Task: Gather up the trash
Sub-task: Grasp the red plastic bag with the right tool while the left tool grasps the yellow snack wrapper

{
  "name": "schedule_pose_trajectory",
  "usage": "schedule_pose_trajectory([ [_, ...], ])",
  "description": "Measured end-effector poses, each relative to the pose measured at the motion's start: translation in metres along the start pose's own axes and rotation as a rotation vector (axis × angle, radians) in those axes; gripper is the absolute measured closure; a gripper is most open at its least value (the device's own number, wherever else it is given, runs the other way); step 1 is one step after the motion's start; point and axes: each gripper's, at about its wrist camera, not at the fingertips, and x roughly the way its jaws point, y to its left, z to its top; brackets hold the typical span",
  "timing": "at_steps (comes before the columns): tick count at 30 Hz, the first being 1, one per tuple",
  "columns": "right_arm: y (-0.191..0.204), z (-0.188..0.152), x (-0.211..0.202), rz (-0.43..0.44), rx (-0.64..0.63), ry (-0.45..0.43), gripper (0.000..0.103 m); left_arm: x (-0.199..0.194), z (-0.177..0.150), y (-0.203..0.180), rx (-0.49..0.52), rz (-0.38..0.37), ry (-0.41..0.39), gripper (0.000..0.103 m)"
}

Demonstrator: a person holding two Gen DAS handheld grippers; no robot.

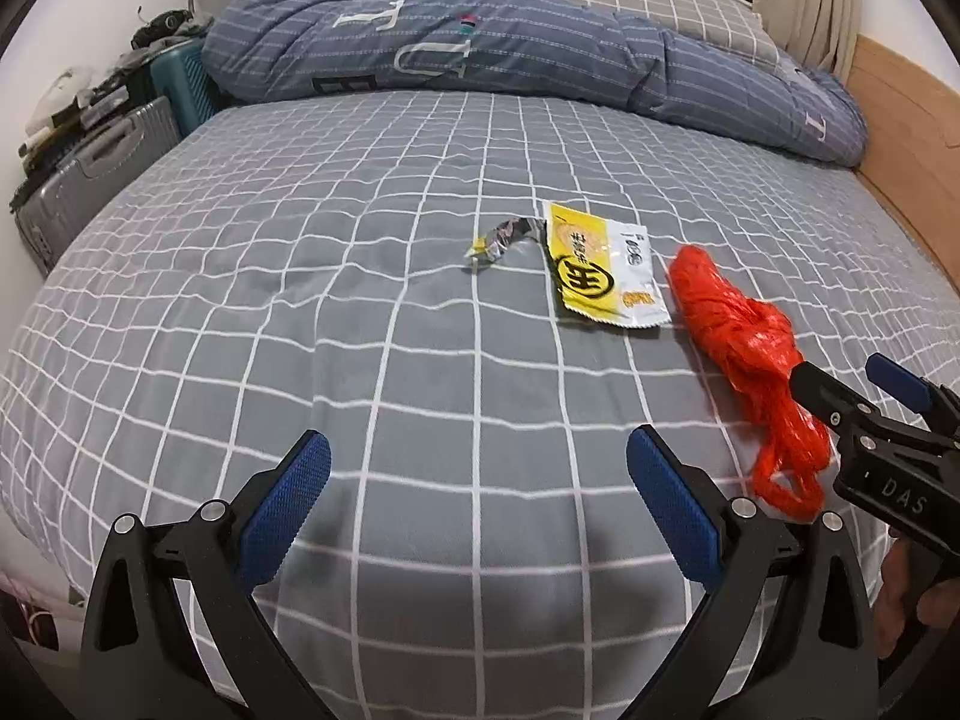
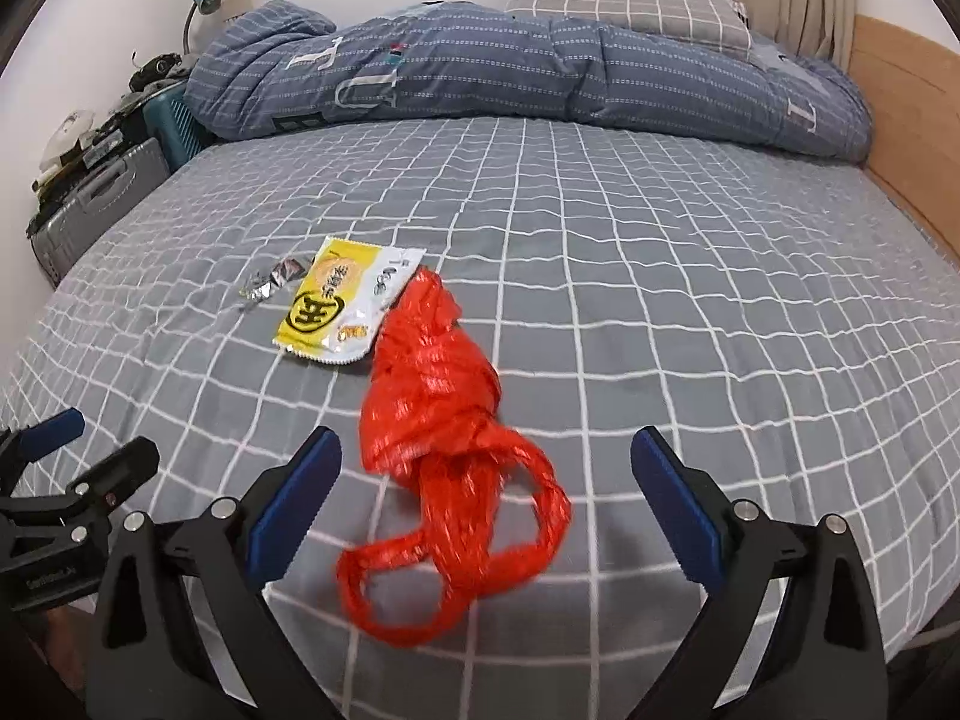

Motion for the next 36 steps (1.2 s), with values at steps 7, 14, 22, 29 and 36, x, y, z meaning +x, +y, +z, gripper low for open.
schedule_pose_trajectory([
  [7, 0.013, 0.010, 0.021, 0.012, -0.044, 0.026, 0.017, 0.009, 0.009, -0.001, 0.004, -0.005, 0.006, 0.006],
  [14, 0.011, 0.012, 0.049, 0.041, -0.043, 0.107, 0.048, 0.025, 0.021, -0.004, 0.001, -0.009, 0.023, 0.006],
  [22, 0.001, 0.013, 0.041, 0.046, -0.051, 0.113, 0.067, 0.044, 0.037, -0.022, 0.012, -0.021, 0.031, 0.006],
  [29, -0.032, 0.029, 0.011, -0.024, -0.040, 0.040, 0.068, 0.068, 0.057, -0.046, 0.035, -0.039, 0.028, 0.006],
  [36, -0.062, 0.034, 0.004, -0.062, -0.021, 0.037, 0.068, 0.098, 0.077, -0.072, 0.074, -0.041, 0.038, 0.006],
])
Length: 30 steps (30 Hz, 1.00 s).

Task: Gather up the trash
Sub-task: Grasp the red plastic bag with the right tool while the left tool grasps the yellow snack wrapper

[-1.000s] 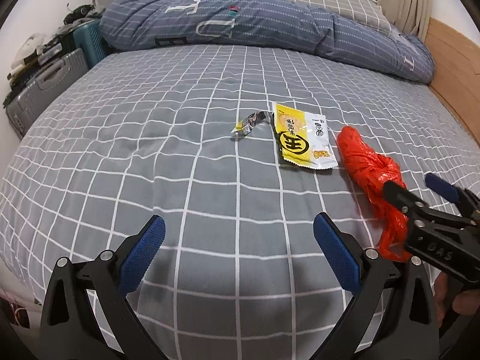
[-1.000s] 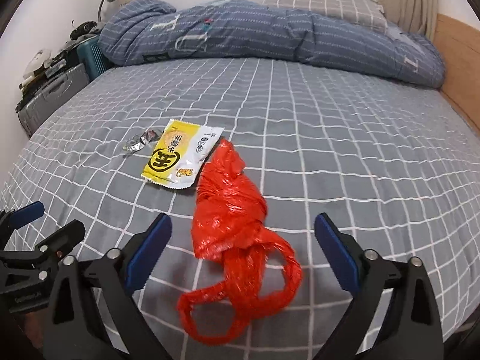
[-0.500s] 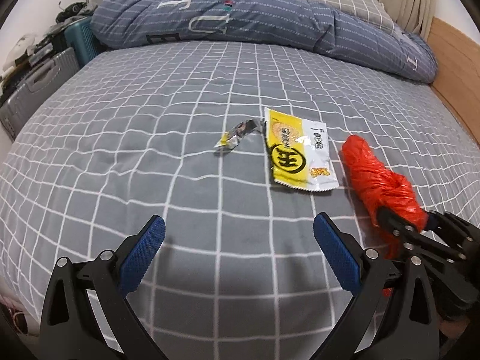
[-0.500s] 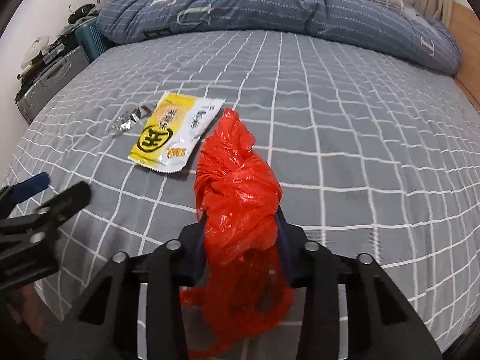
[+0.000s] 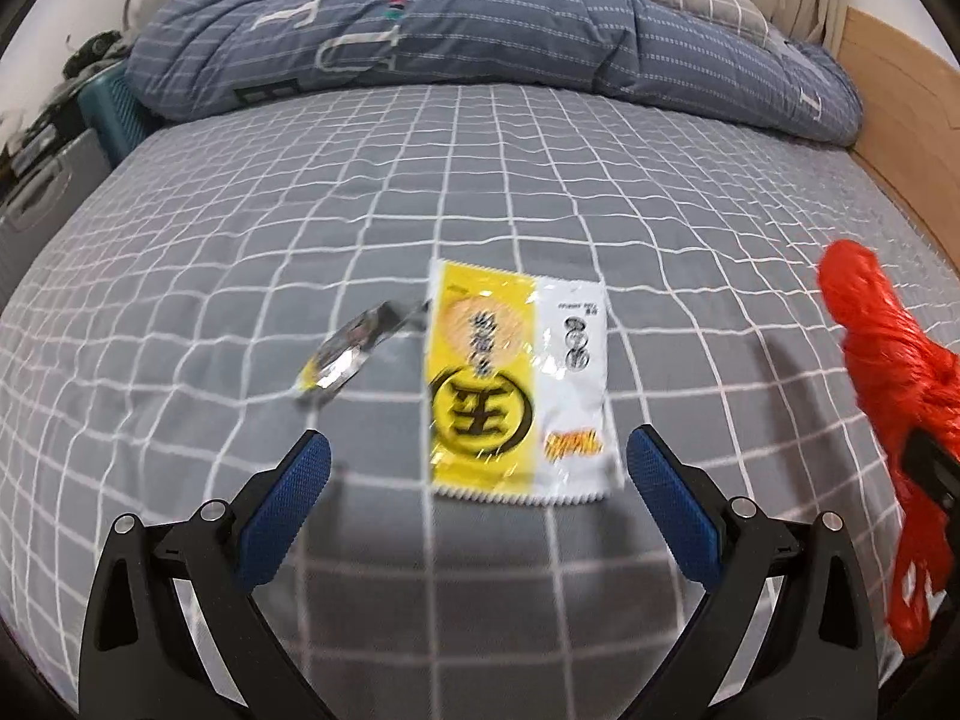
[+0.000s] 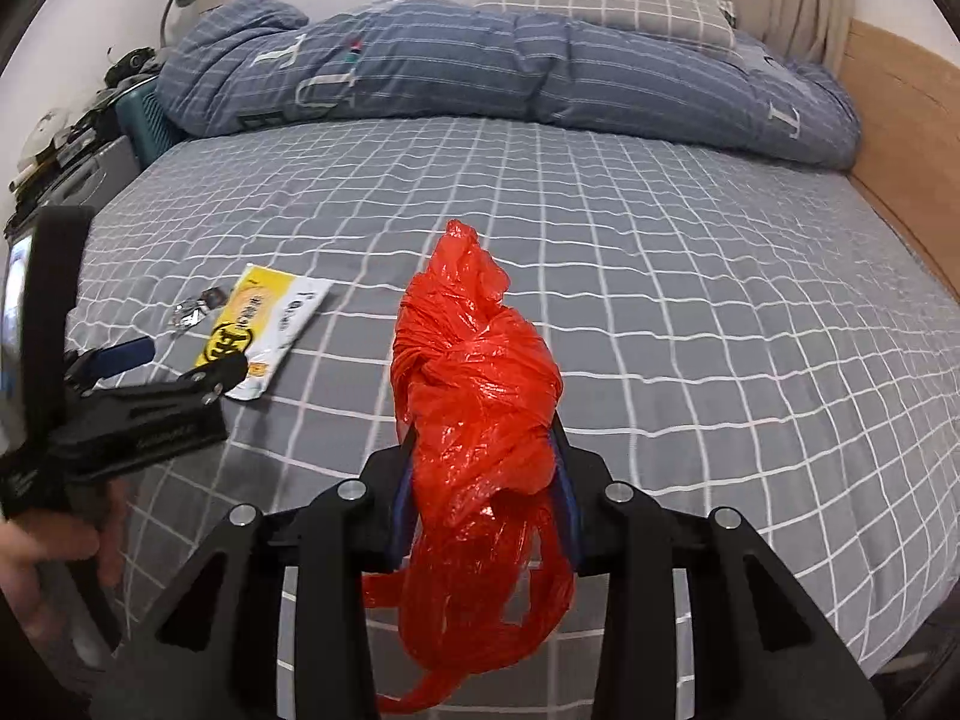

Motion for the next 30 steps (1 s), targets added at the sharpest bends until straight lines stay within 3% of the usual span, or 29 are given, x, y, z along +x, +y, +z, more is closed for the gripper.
schedule_pose_trajectory([
  [5, -0.012, 0.002, 0.004, -0.016, 0.022, 0.018, 0.068, 0.022, 0.013, -0.010, 0.006, 0.003, 0.020, 0.008],
  [12, -0.015, 0.001, 0.011, -0.016, 0.029, 0.042, 0.067, 0.047, 0.015, -0.019, 0.032, -0.003, 0.059, 0.020],
  [20, -0.011, 0.001, 0.017, -0.016, 0.023, 0.056, 0.067, 0.056, 0.019, -0.017, 0.022, -0.036, 0.074, 0.046],
  [21, -0.009, 0.001, 0.018, -0.016, 0.020, 0.057, 0.067, 0.056, 0.019, -0.017, 0.021, -0.046, 0.075, 0.053],
  [26, -0.007, 0.002, 0.020, -0.013, 0.012, 0.059, 0.067, 0.055, 0.018, -0.017, 0.025, -0.050, 0.074, 0.062],
  [30, -0.006, 0.001, 0.020, -0.011, 0.008, 0.058, 0.067, 0.052, 0.019, -0.012, 0.015, -0.059, 0.070, 0.075],
])
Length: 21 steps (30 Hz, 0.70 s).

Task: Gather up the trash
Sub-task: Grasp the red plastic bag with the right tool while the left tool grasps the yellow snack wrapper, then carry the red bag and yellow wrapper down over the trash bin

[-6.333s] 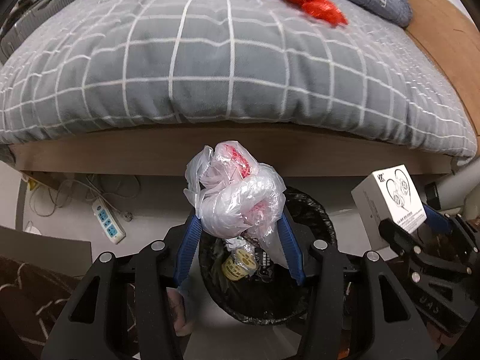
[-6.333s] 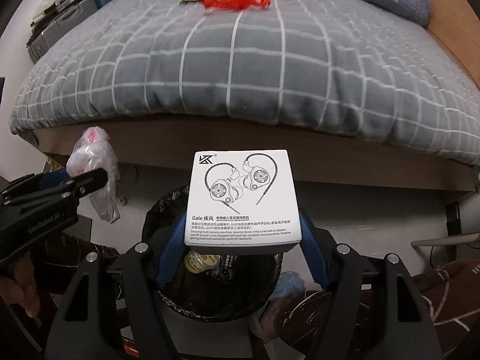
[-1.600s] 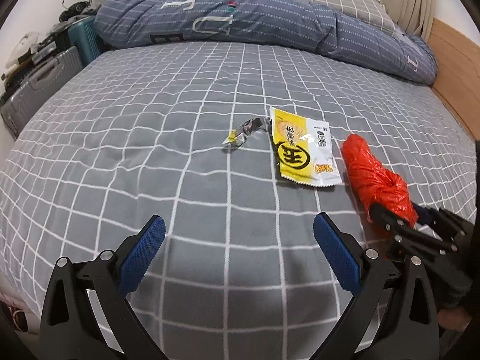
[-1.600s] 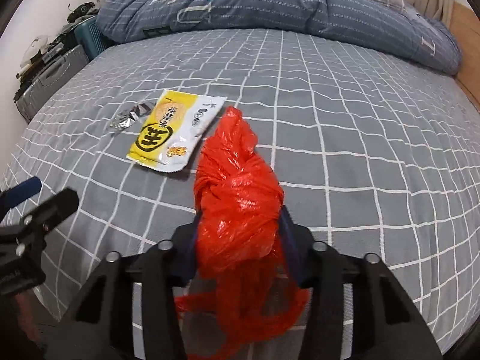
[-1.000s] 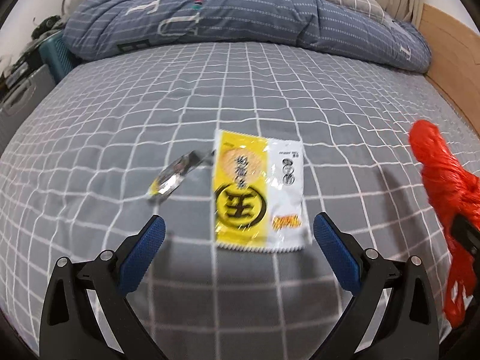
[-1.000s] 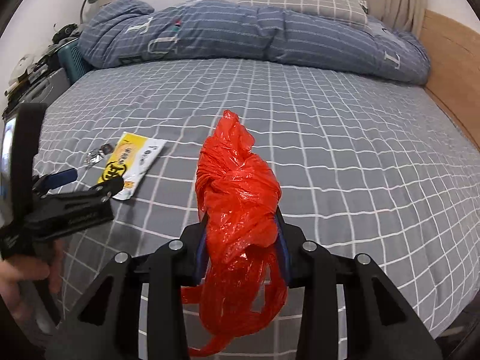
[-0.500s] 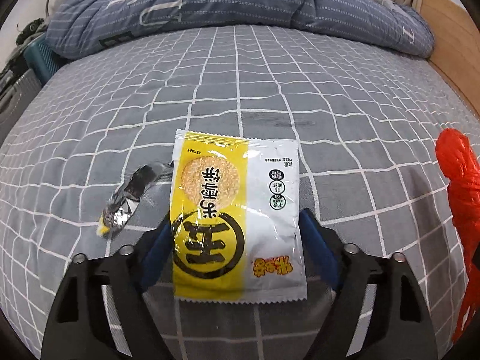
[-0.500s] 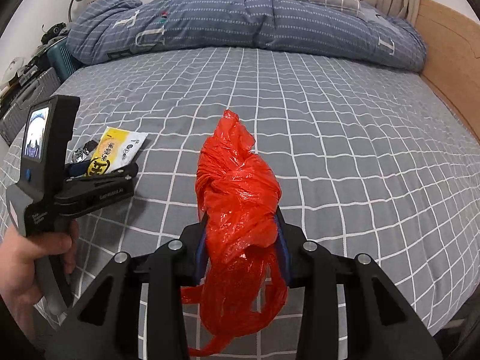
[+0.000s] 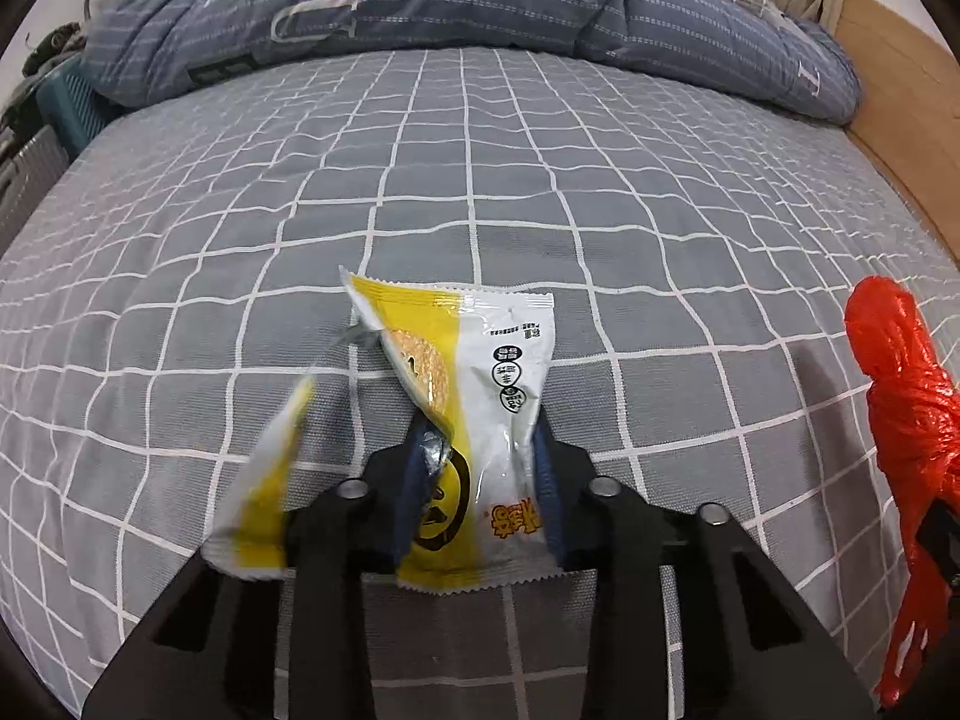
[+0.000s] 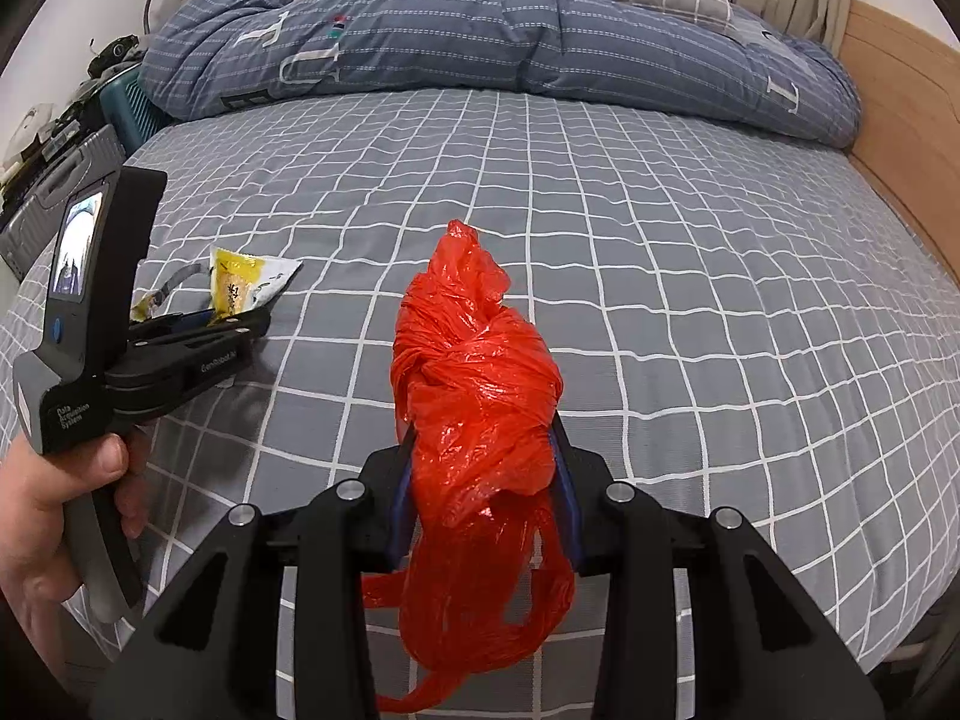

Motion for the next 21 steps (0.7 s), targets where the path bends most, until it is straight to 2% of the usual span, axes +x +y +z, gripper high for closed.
schedule_pose_trajectory([
  [4, 0.000, 0.000, -0.002, 0.001, 0.002, -0.006, 0.067, -0.005, 0.000, 0.002, -0.008, 0.000, -0.007, 0.079],
  [10, -0.002, -0.001, -0.007, 0.010, 0.009, -0.020, 0.067, -0.025, 0.001, 0.008, -0.022, 0.016, -0.037, 0.079],
  [21, 0.006, 0.000, -0.021, 0.010, -0.006, -0.051, 0.067, -0.072, -0.006, 0.007, -0.022, -0.007, -0.096, 0.079],
])
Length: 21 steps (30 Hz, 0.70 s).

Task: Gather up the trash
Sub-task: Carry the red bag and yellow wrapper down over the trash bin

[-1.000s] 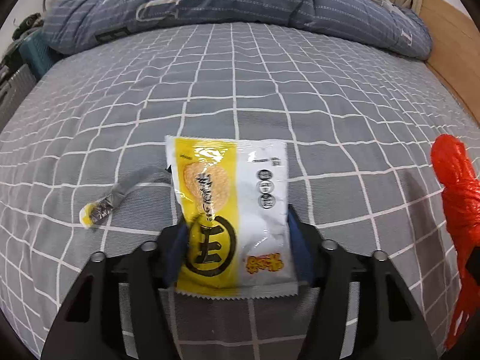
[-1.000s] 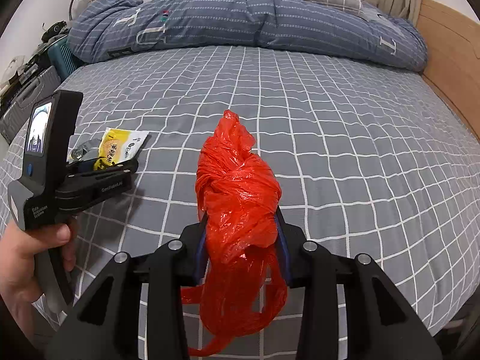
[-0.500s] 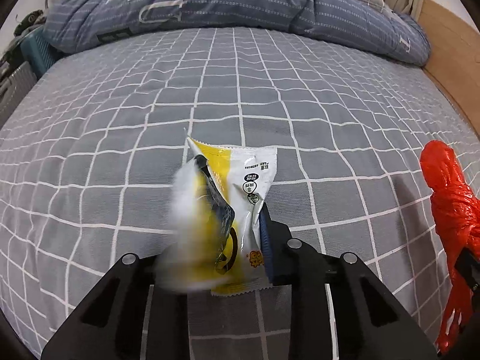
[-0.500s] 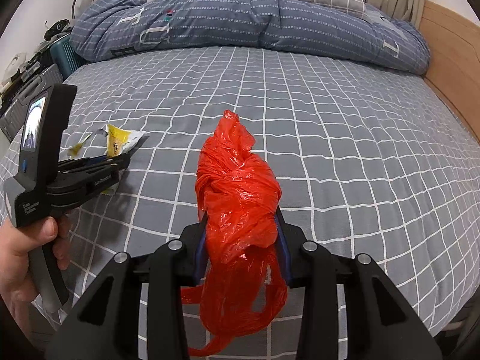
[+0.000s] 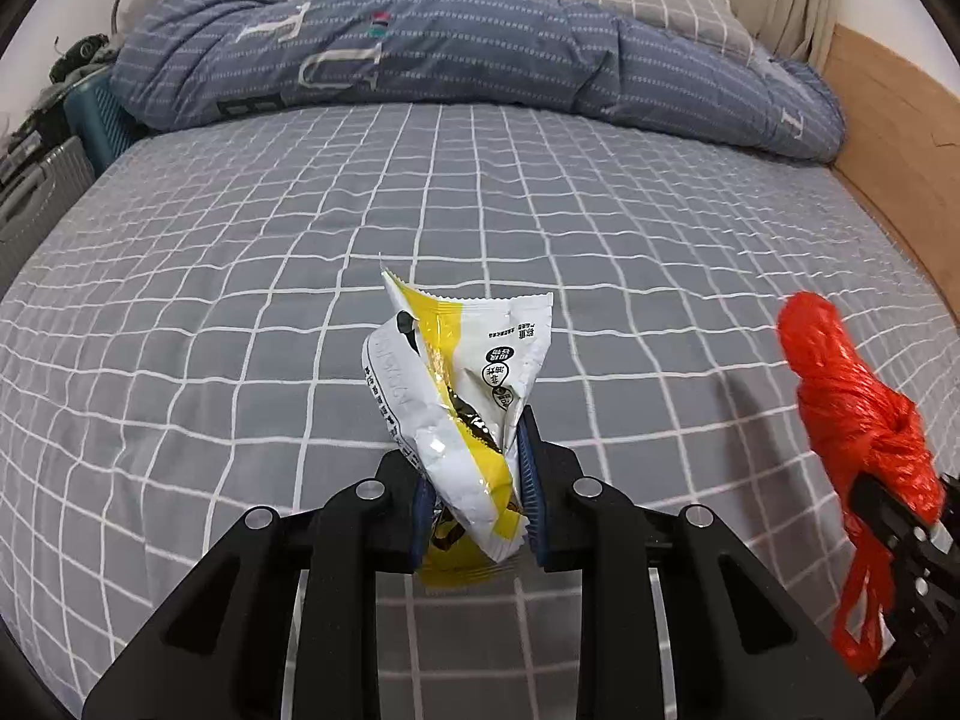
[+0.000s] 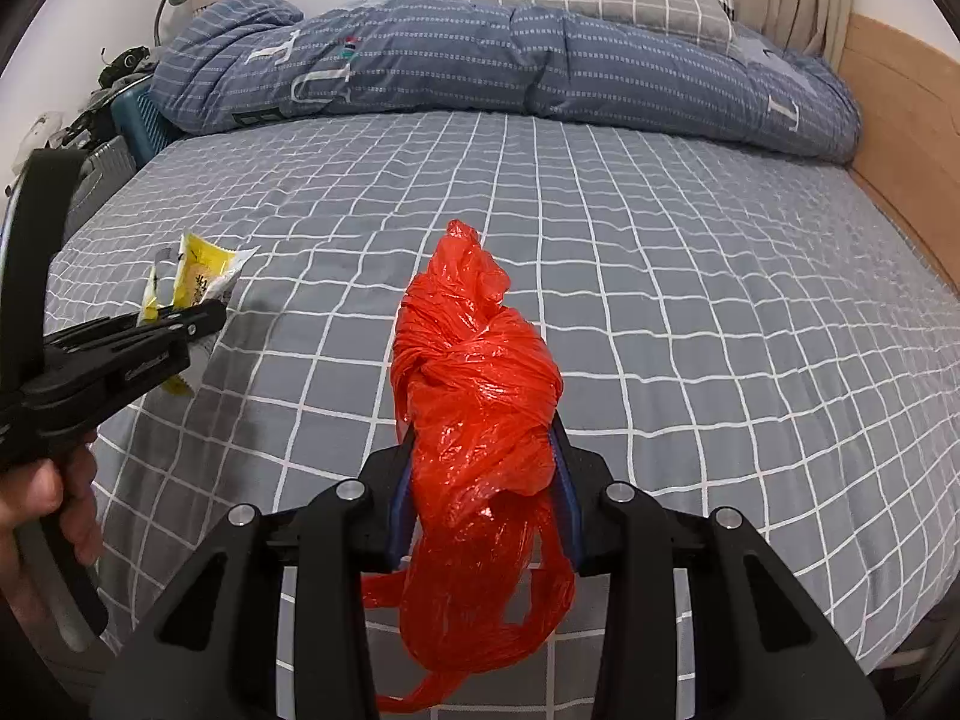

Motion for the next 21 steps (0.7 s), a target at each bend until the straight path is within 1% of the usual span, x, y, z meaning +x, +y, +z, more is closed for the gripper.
schedule_pose_trajectory([
  [8, 0.008, -0.001, -0.016, 0.009, -0.005, -0.034, 0.067, -0.032, -0.015, -0.007, 0.007, -0.008, -0.034, 0.079],
  [13, 0.018, -0.009, -0.026, 0.006, -0.032, -0.046, 0.067, -0.044, -0.029, -0.008, 0.004, -0.016, -0.028, 0.079],
  [21, 0.024, -0.021, -0.038, 0.012, -0.040, -0.047, 0.067, -0.061, -0.050, -0.009, -0.016, -0.016, -0.033, 0.079],
])
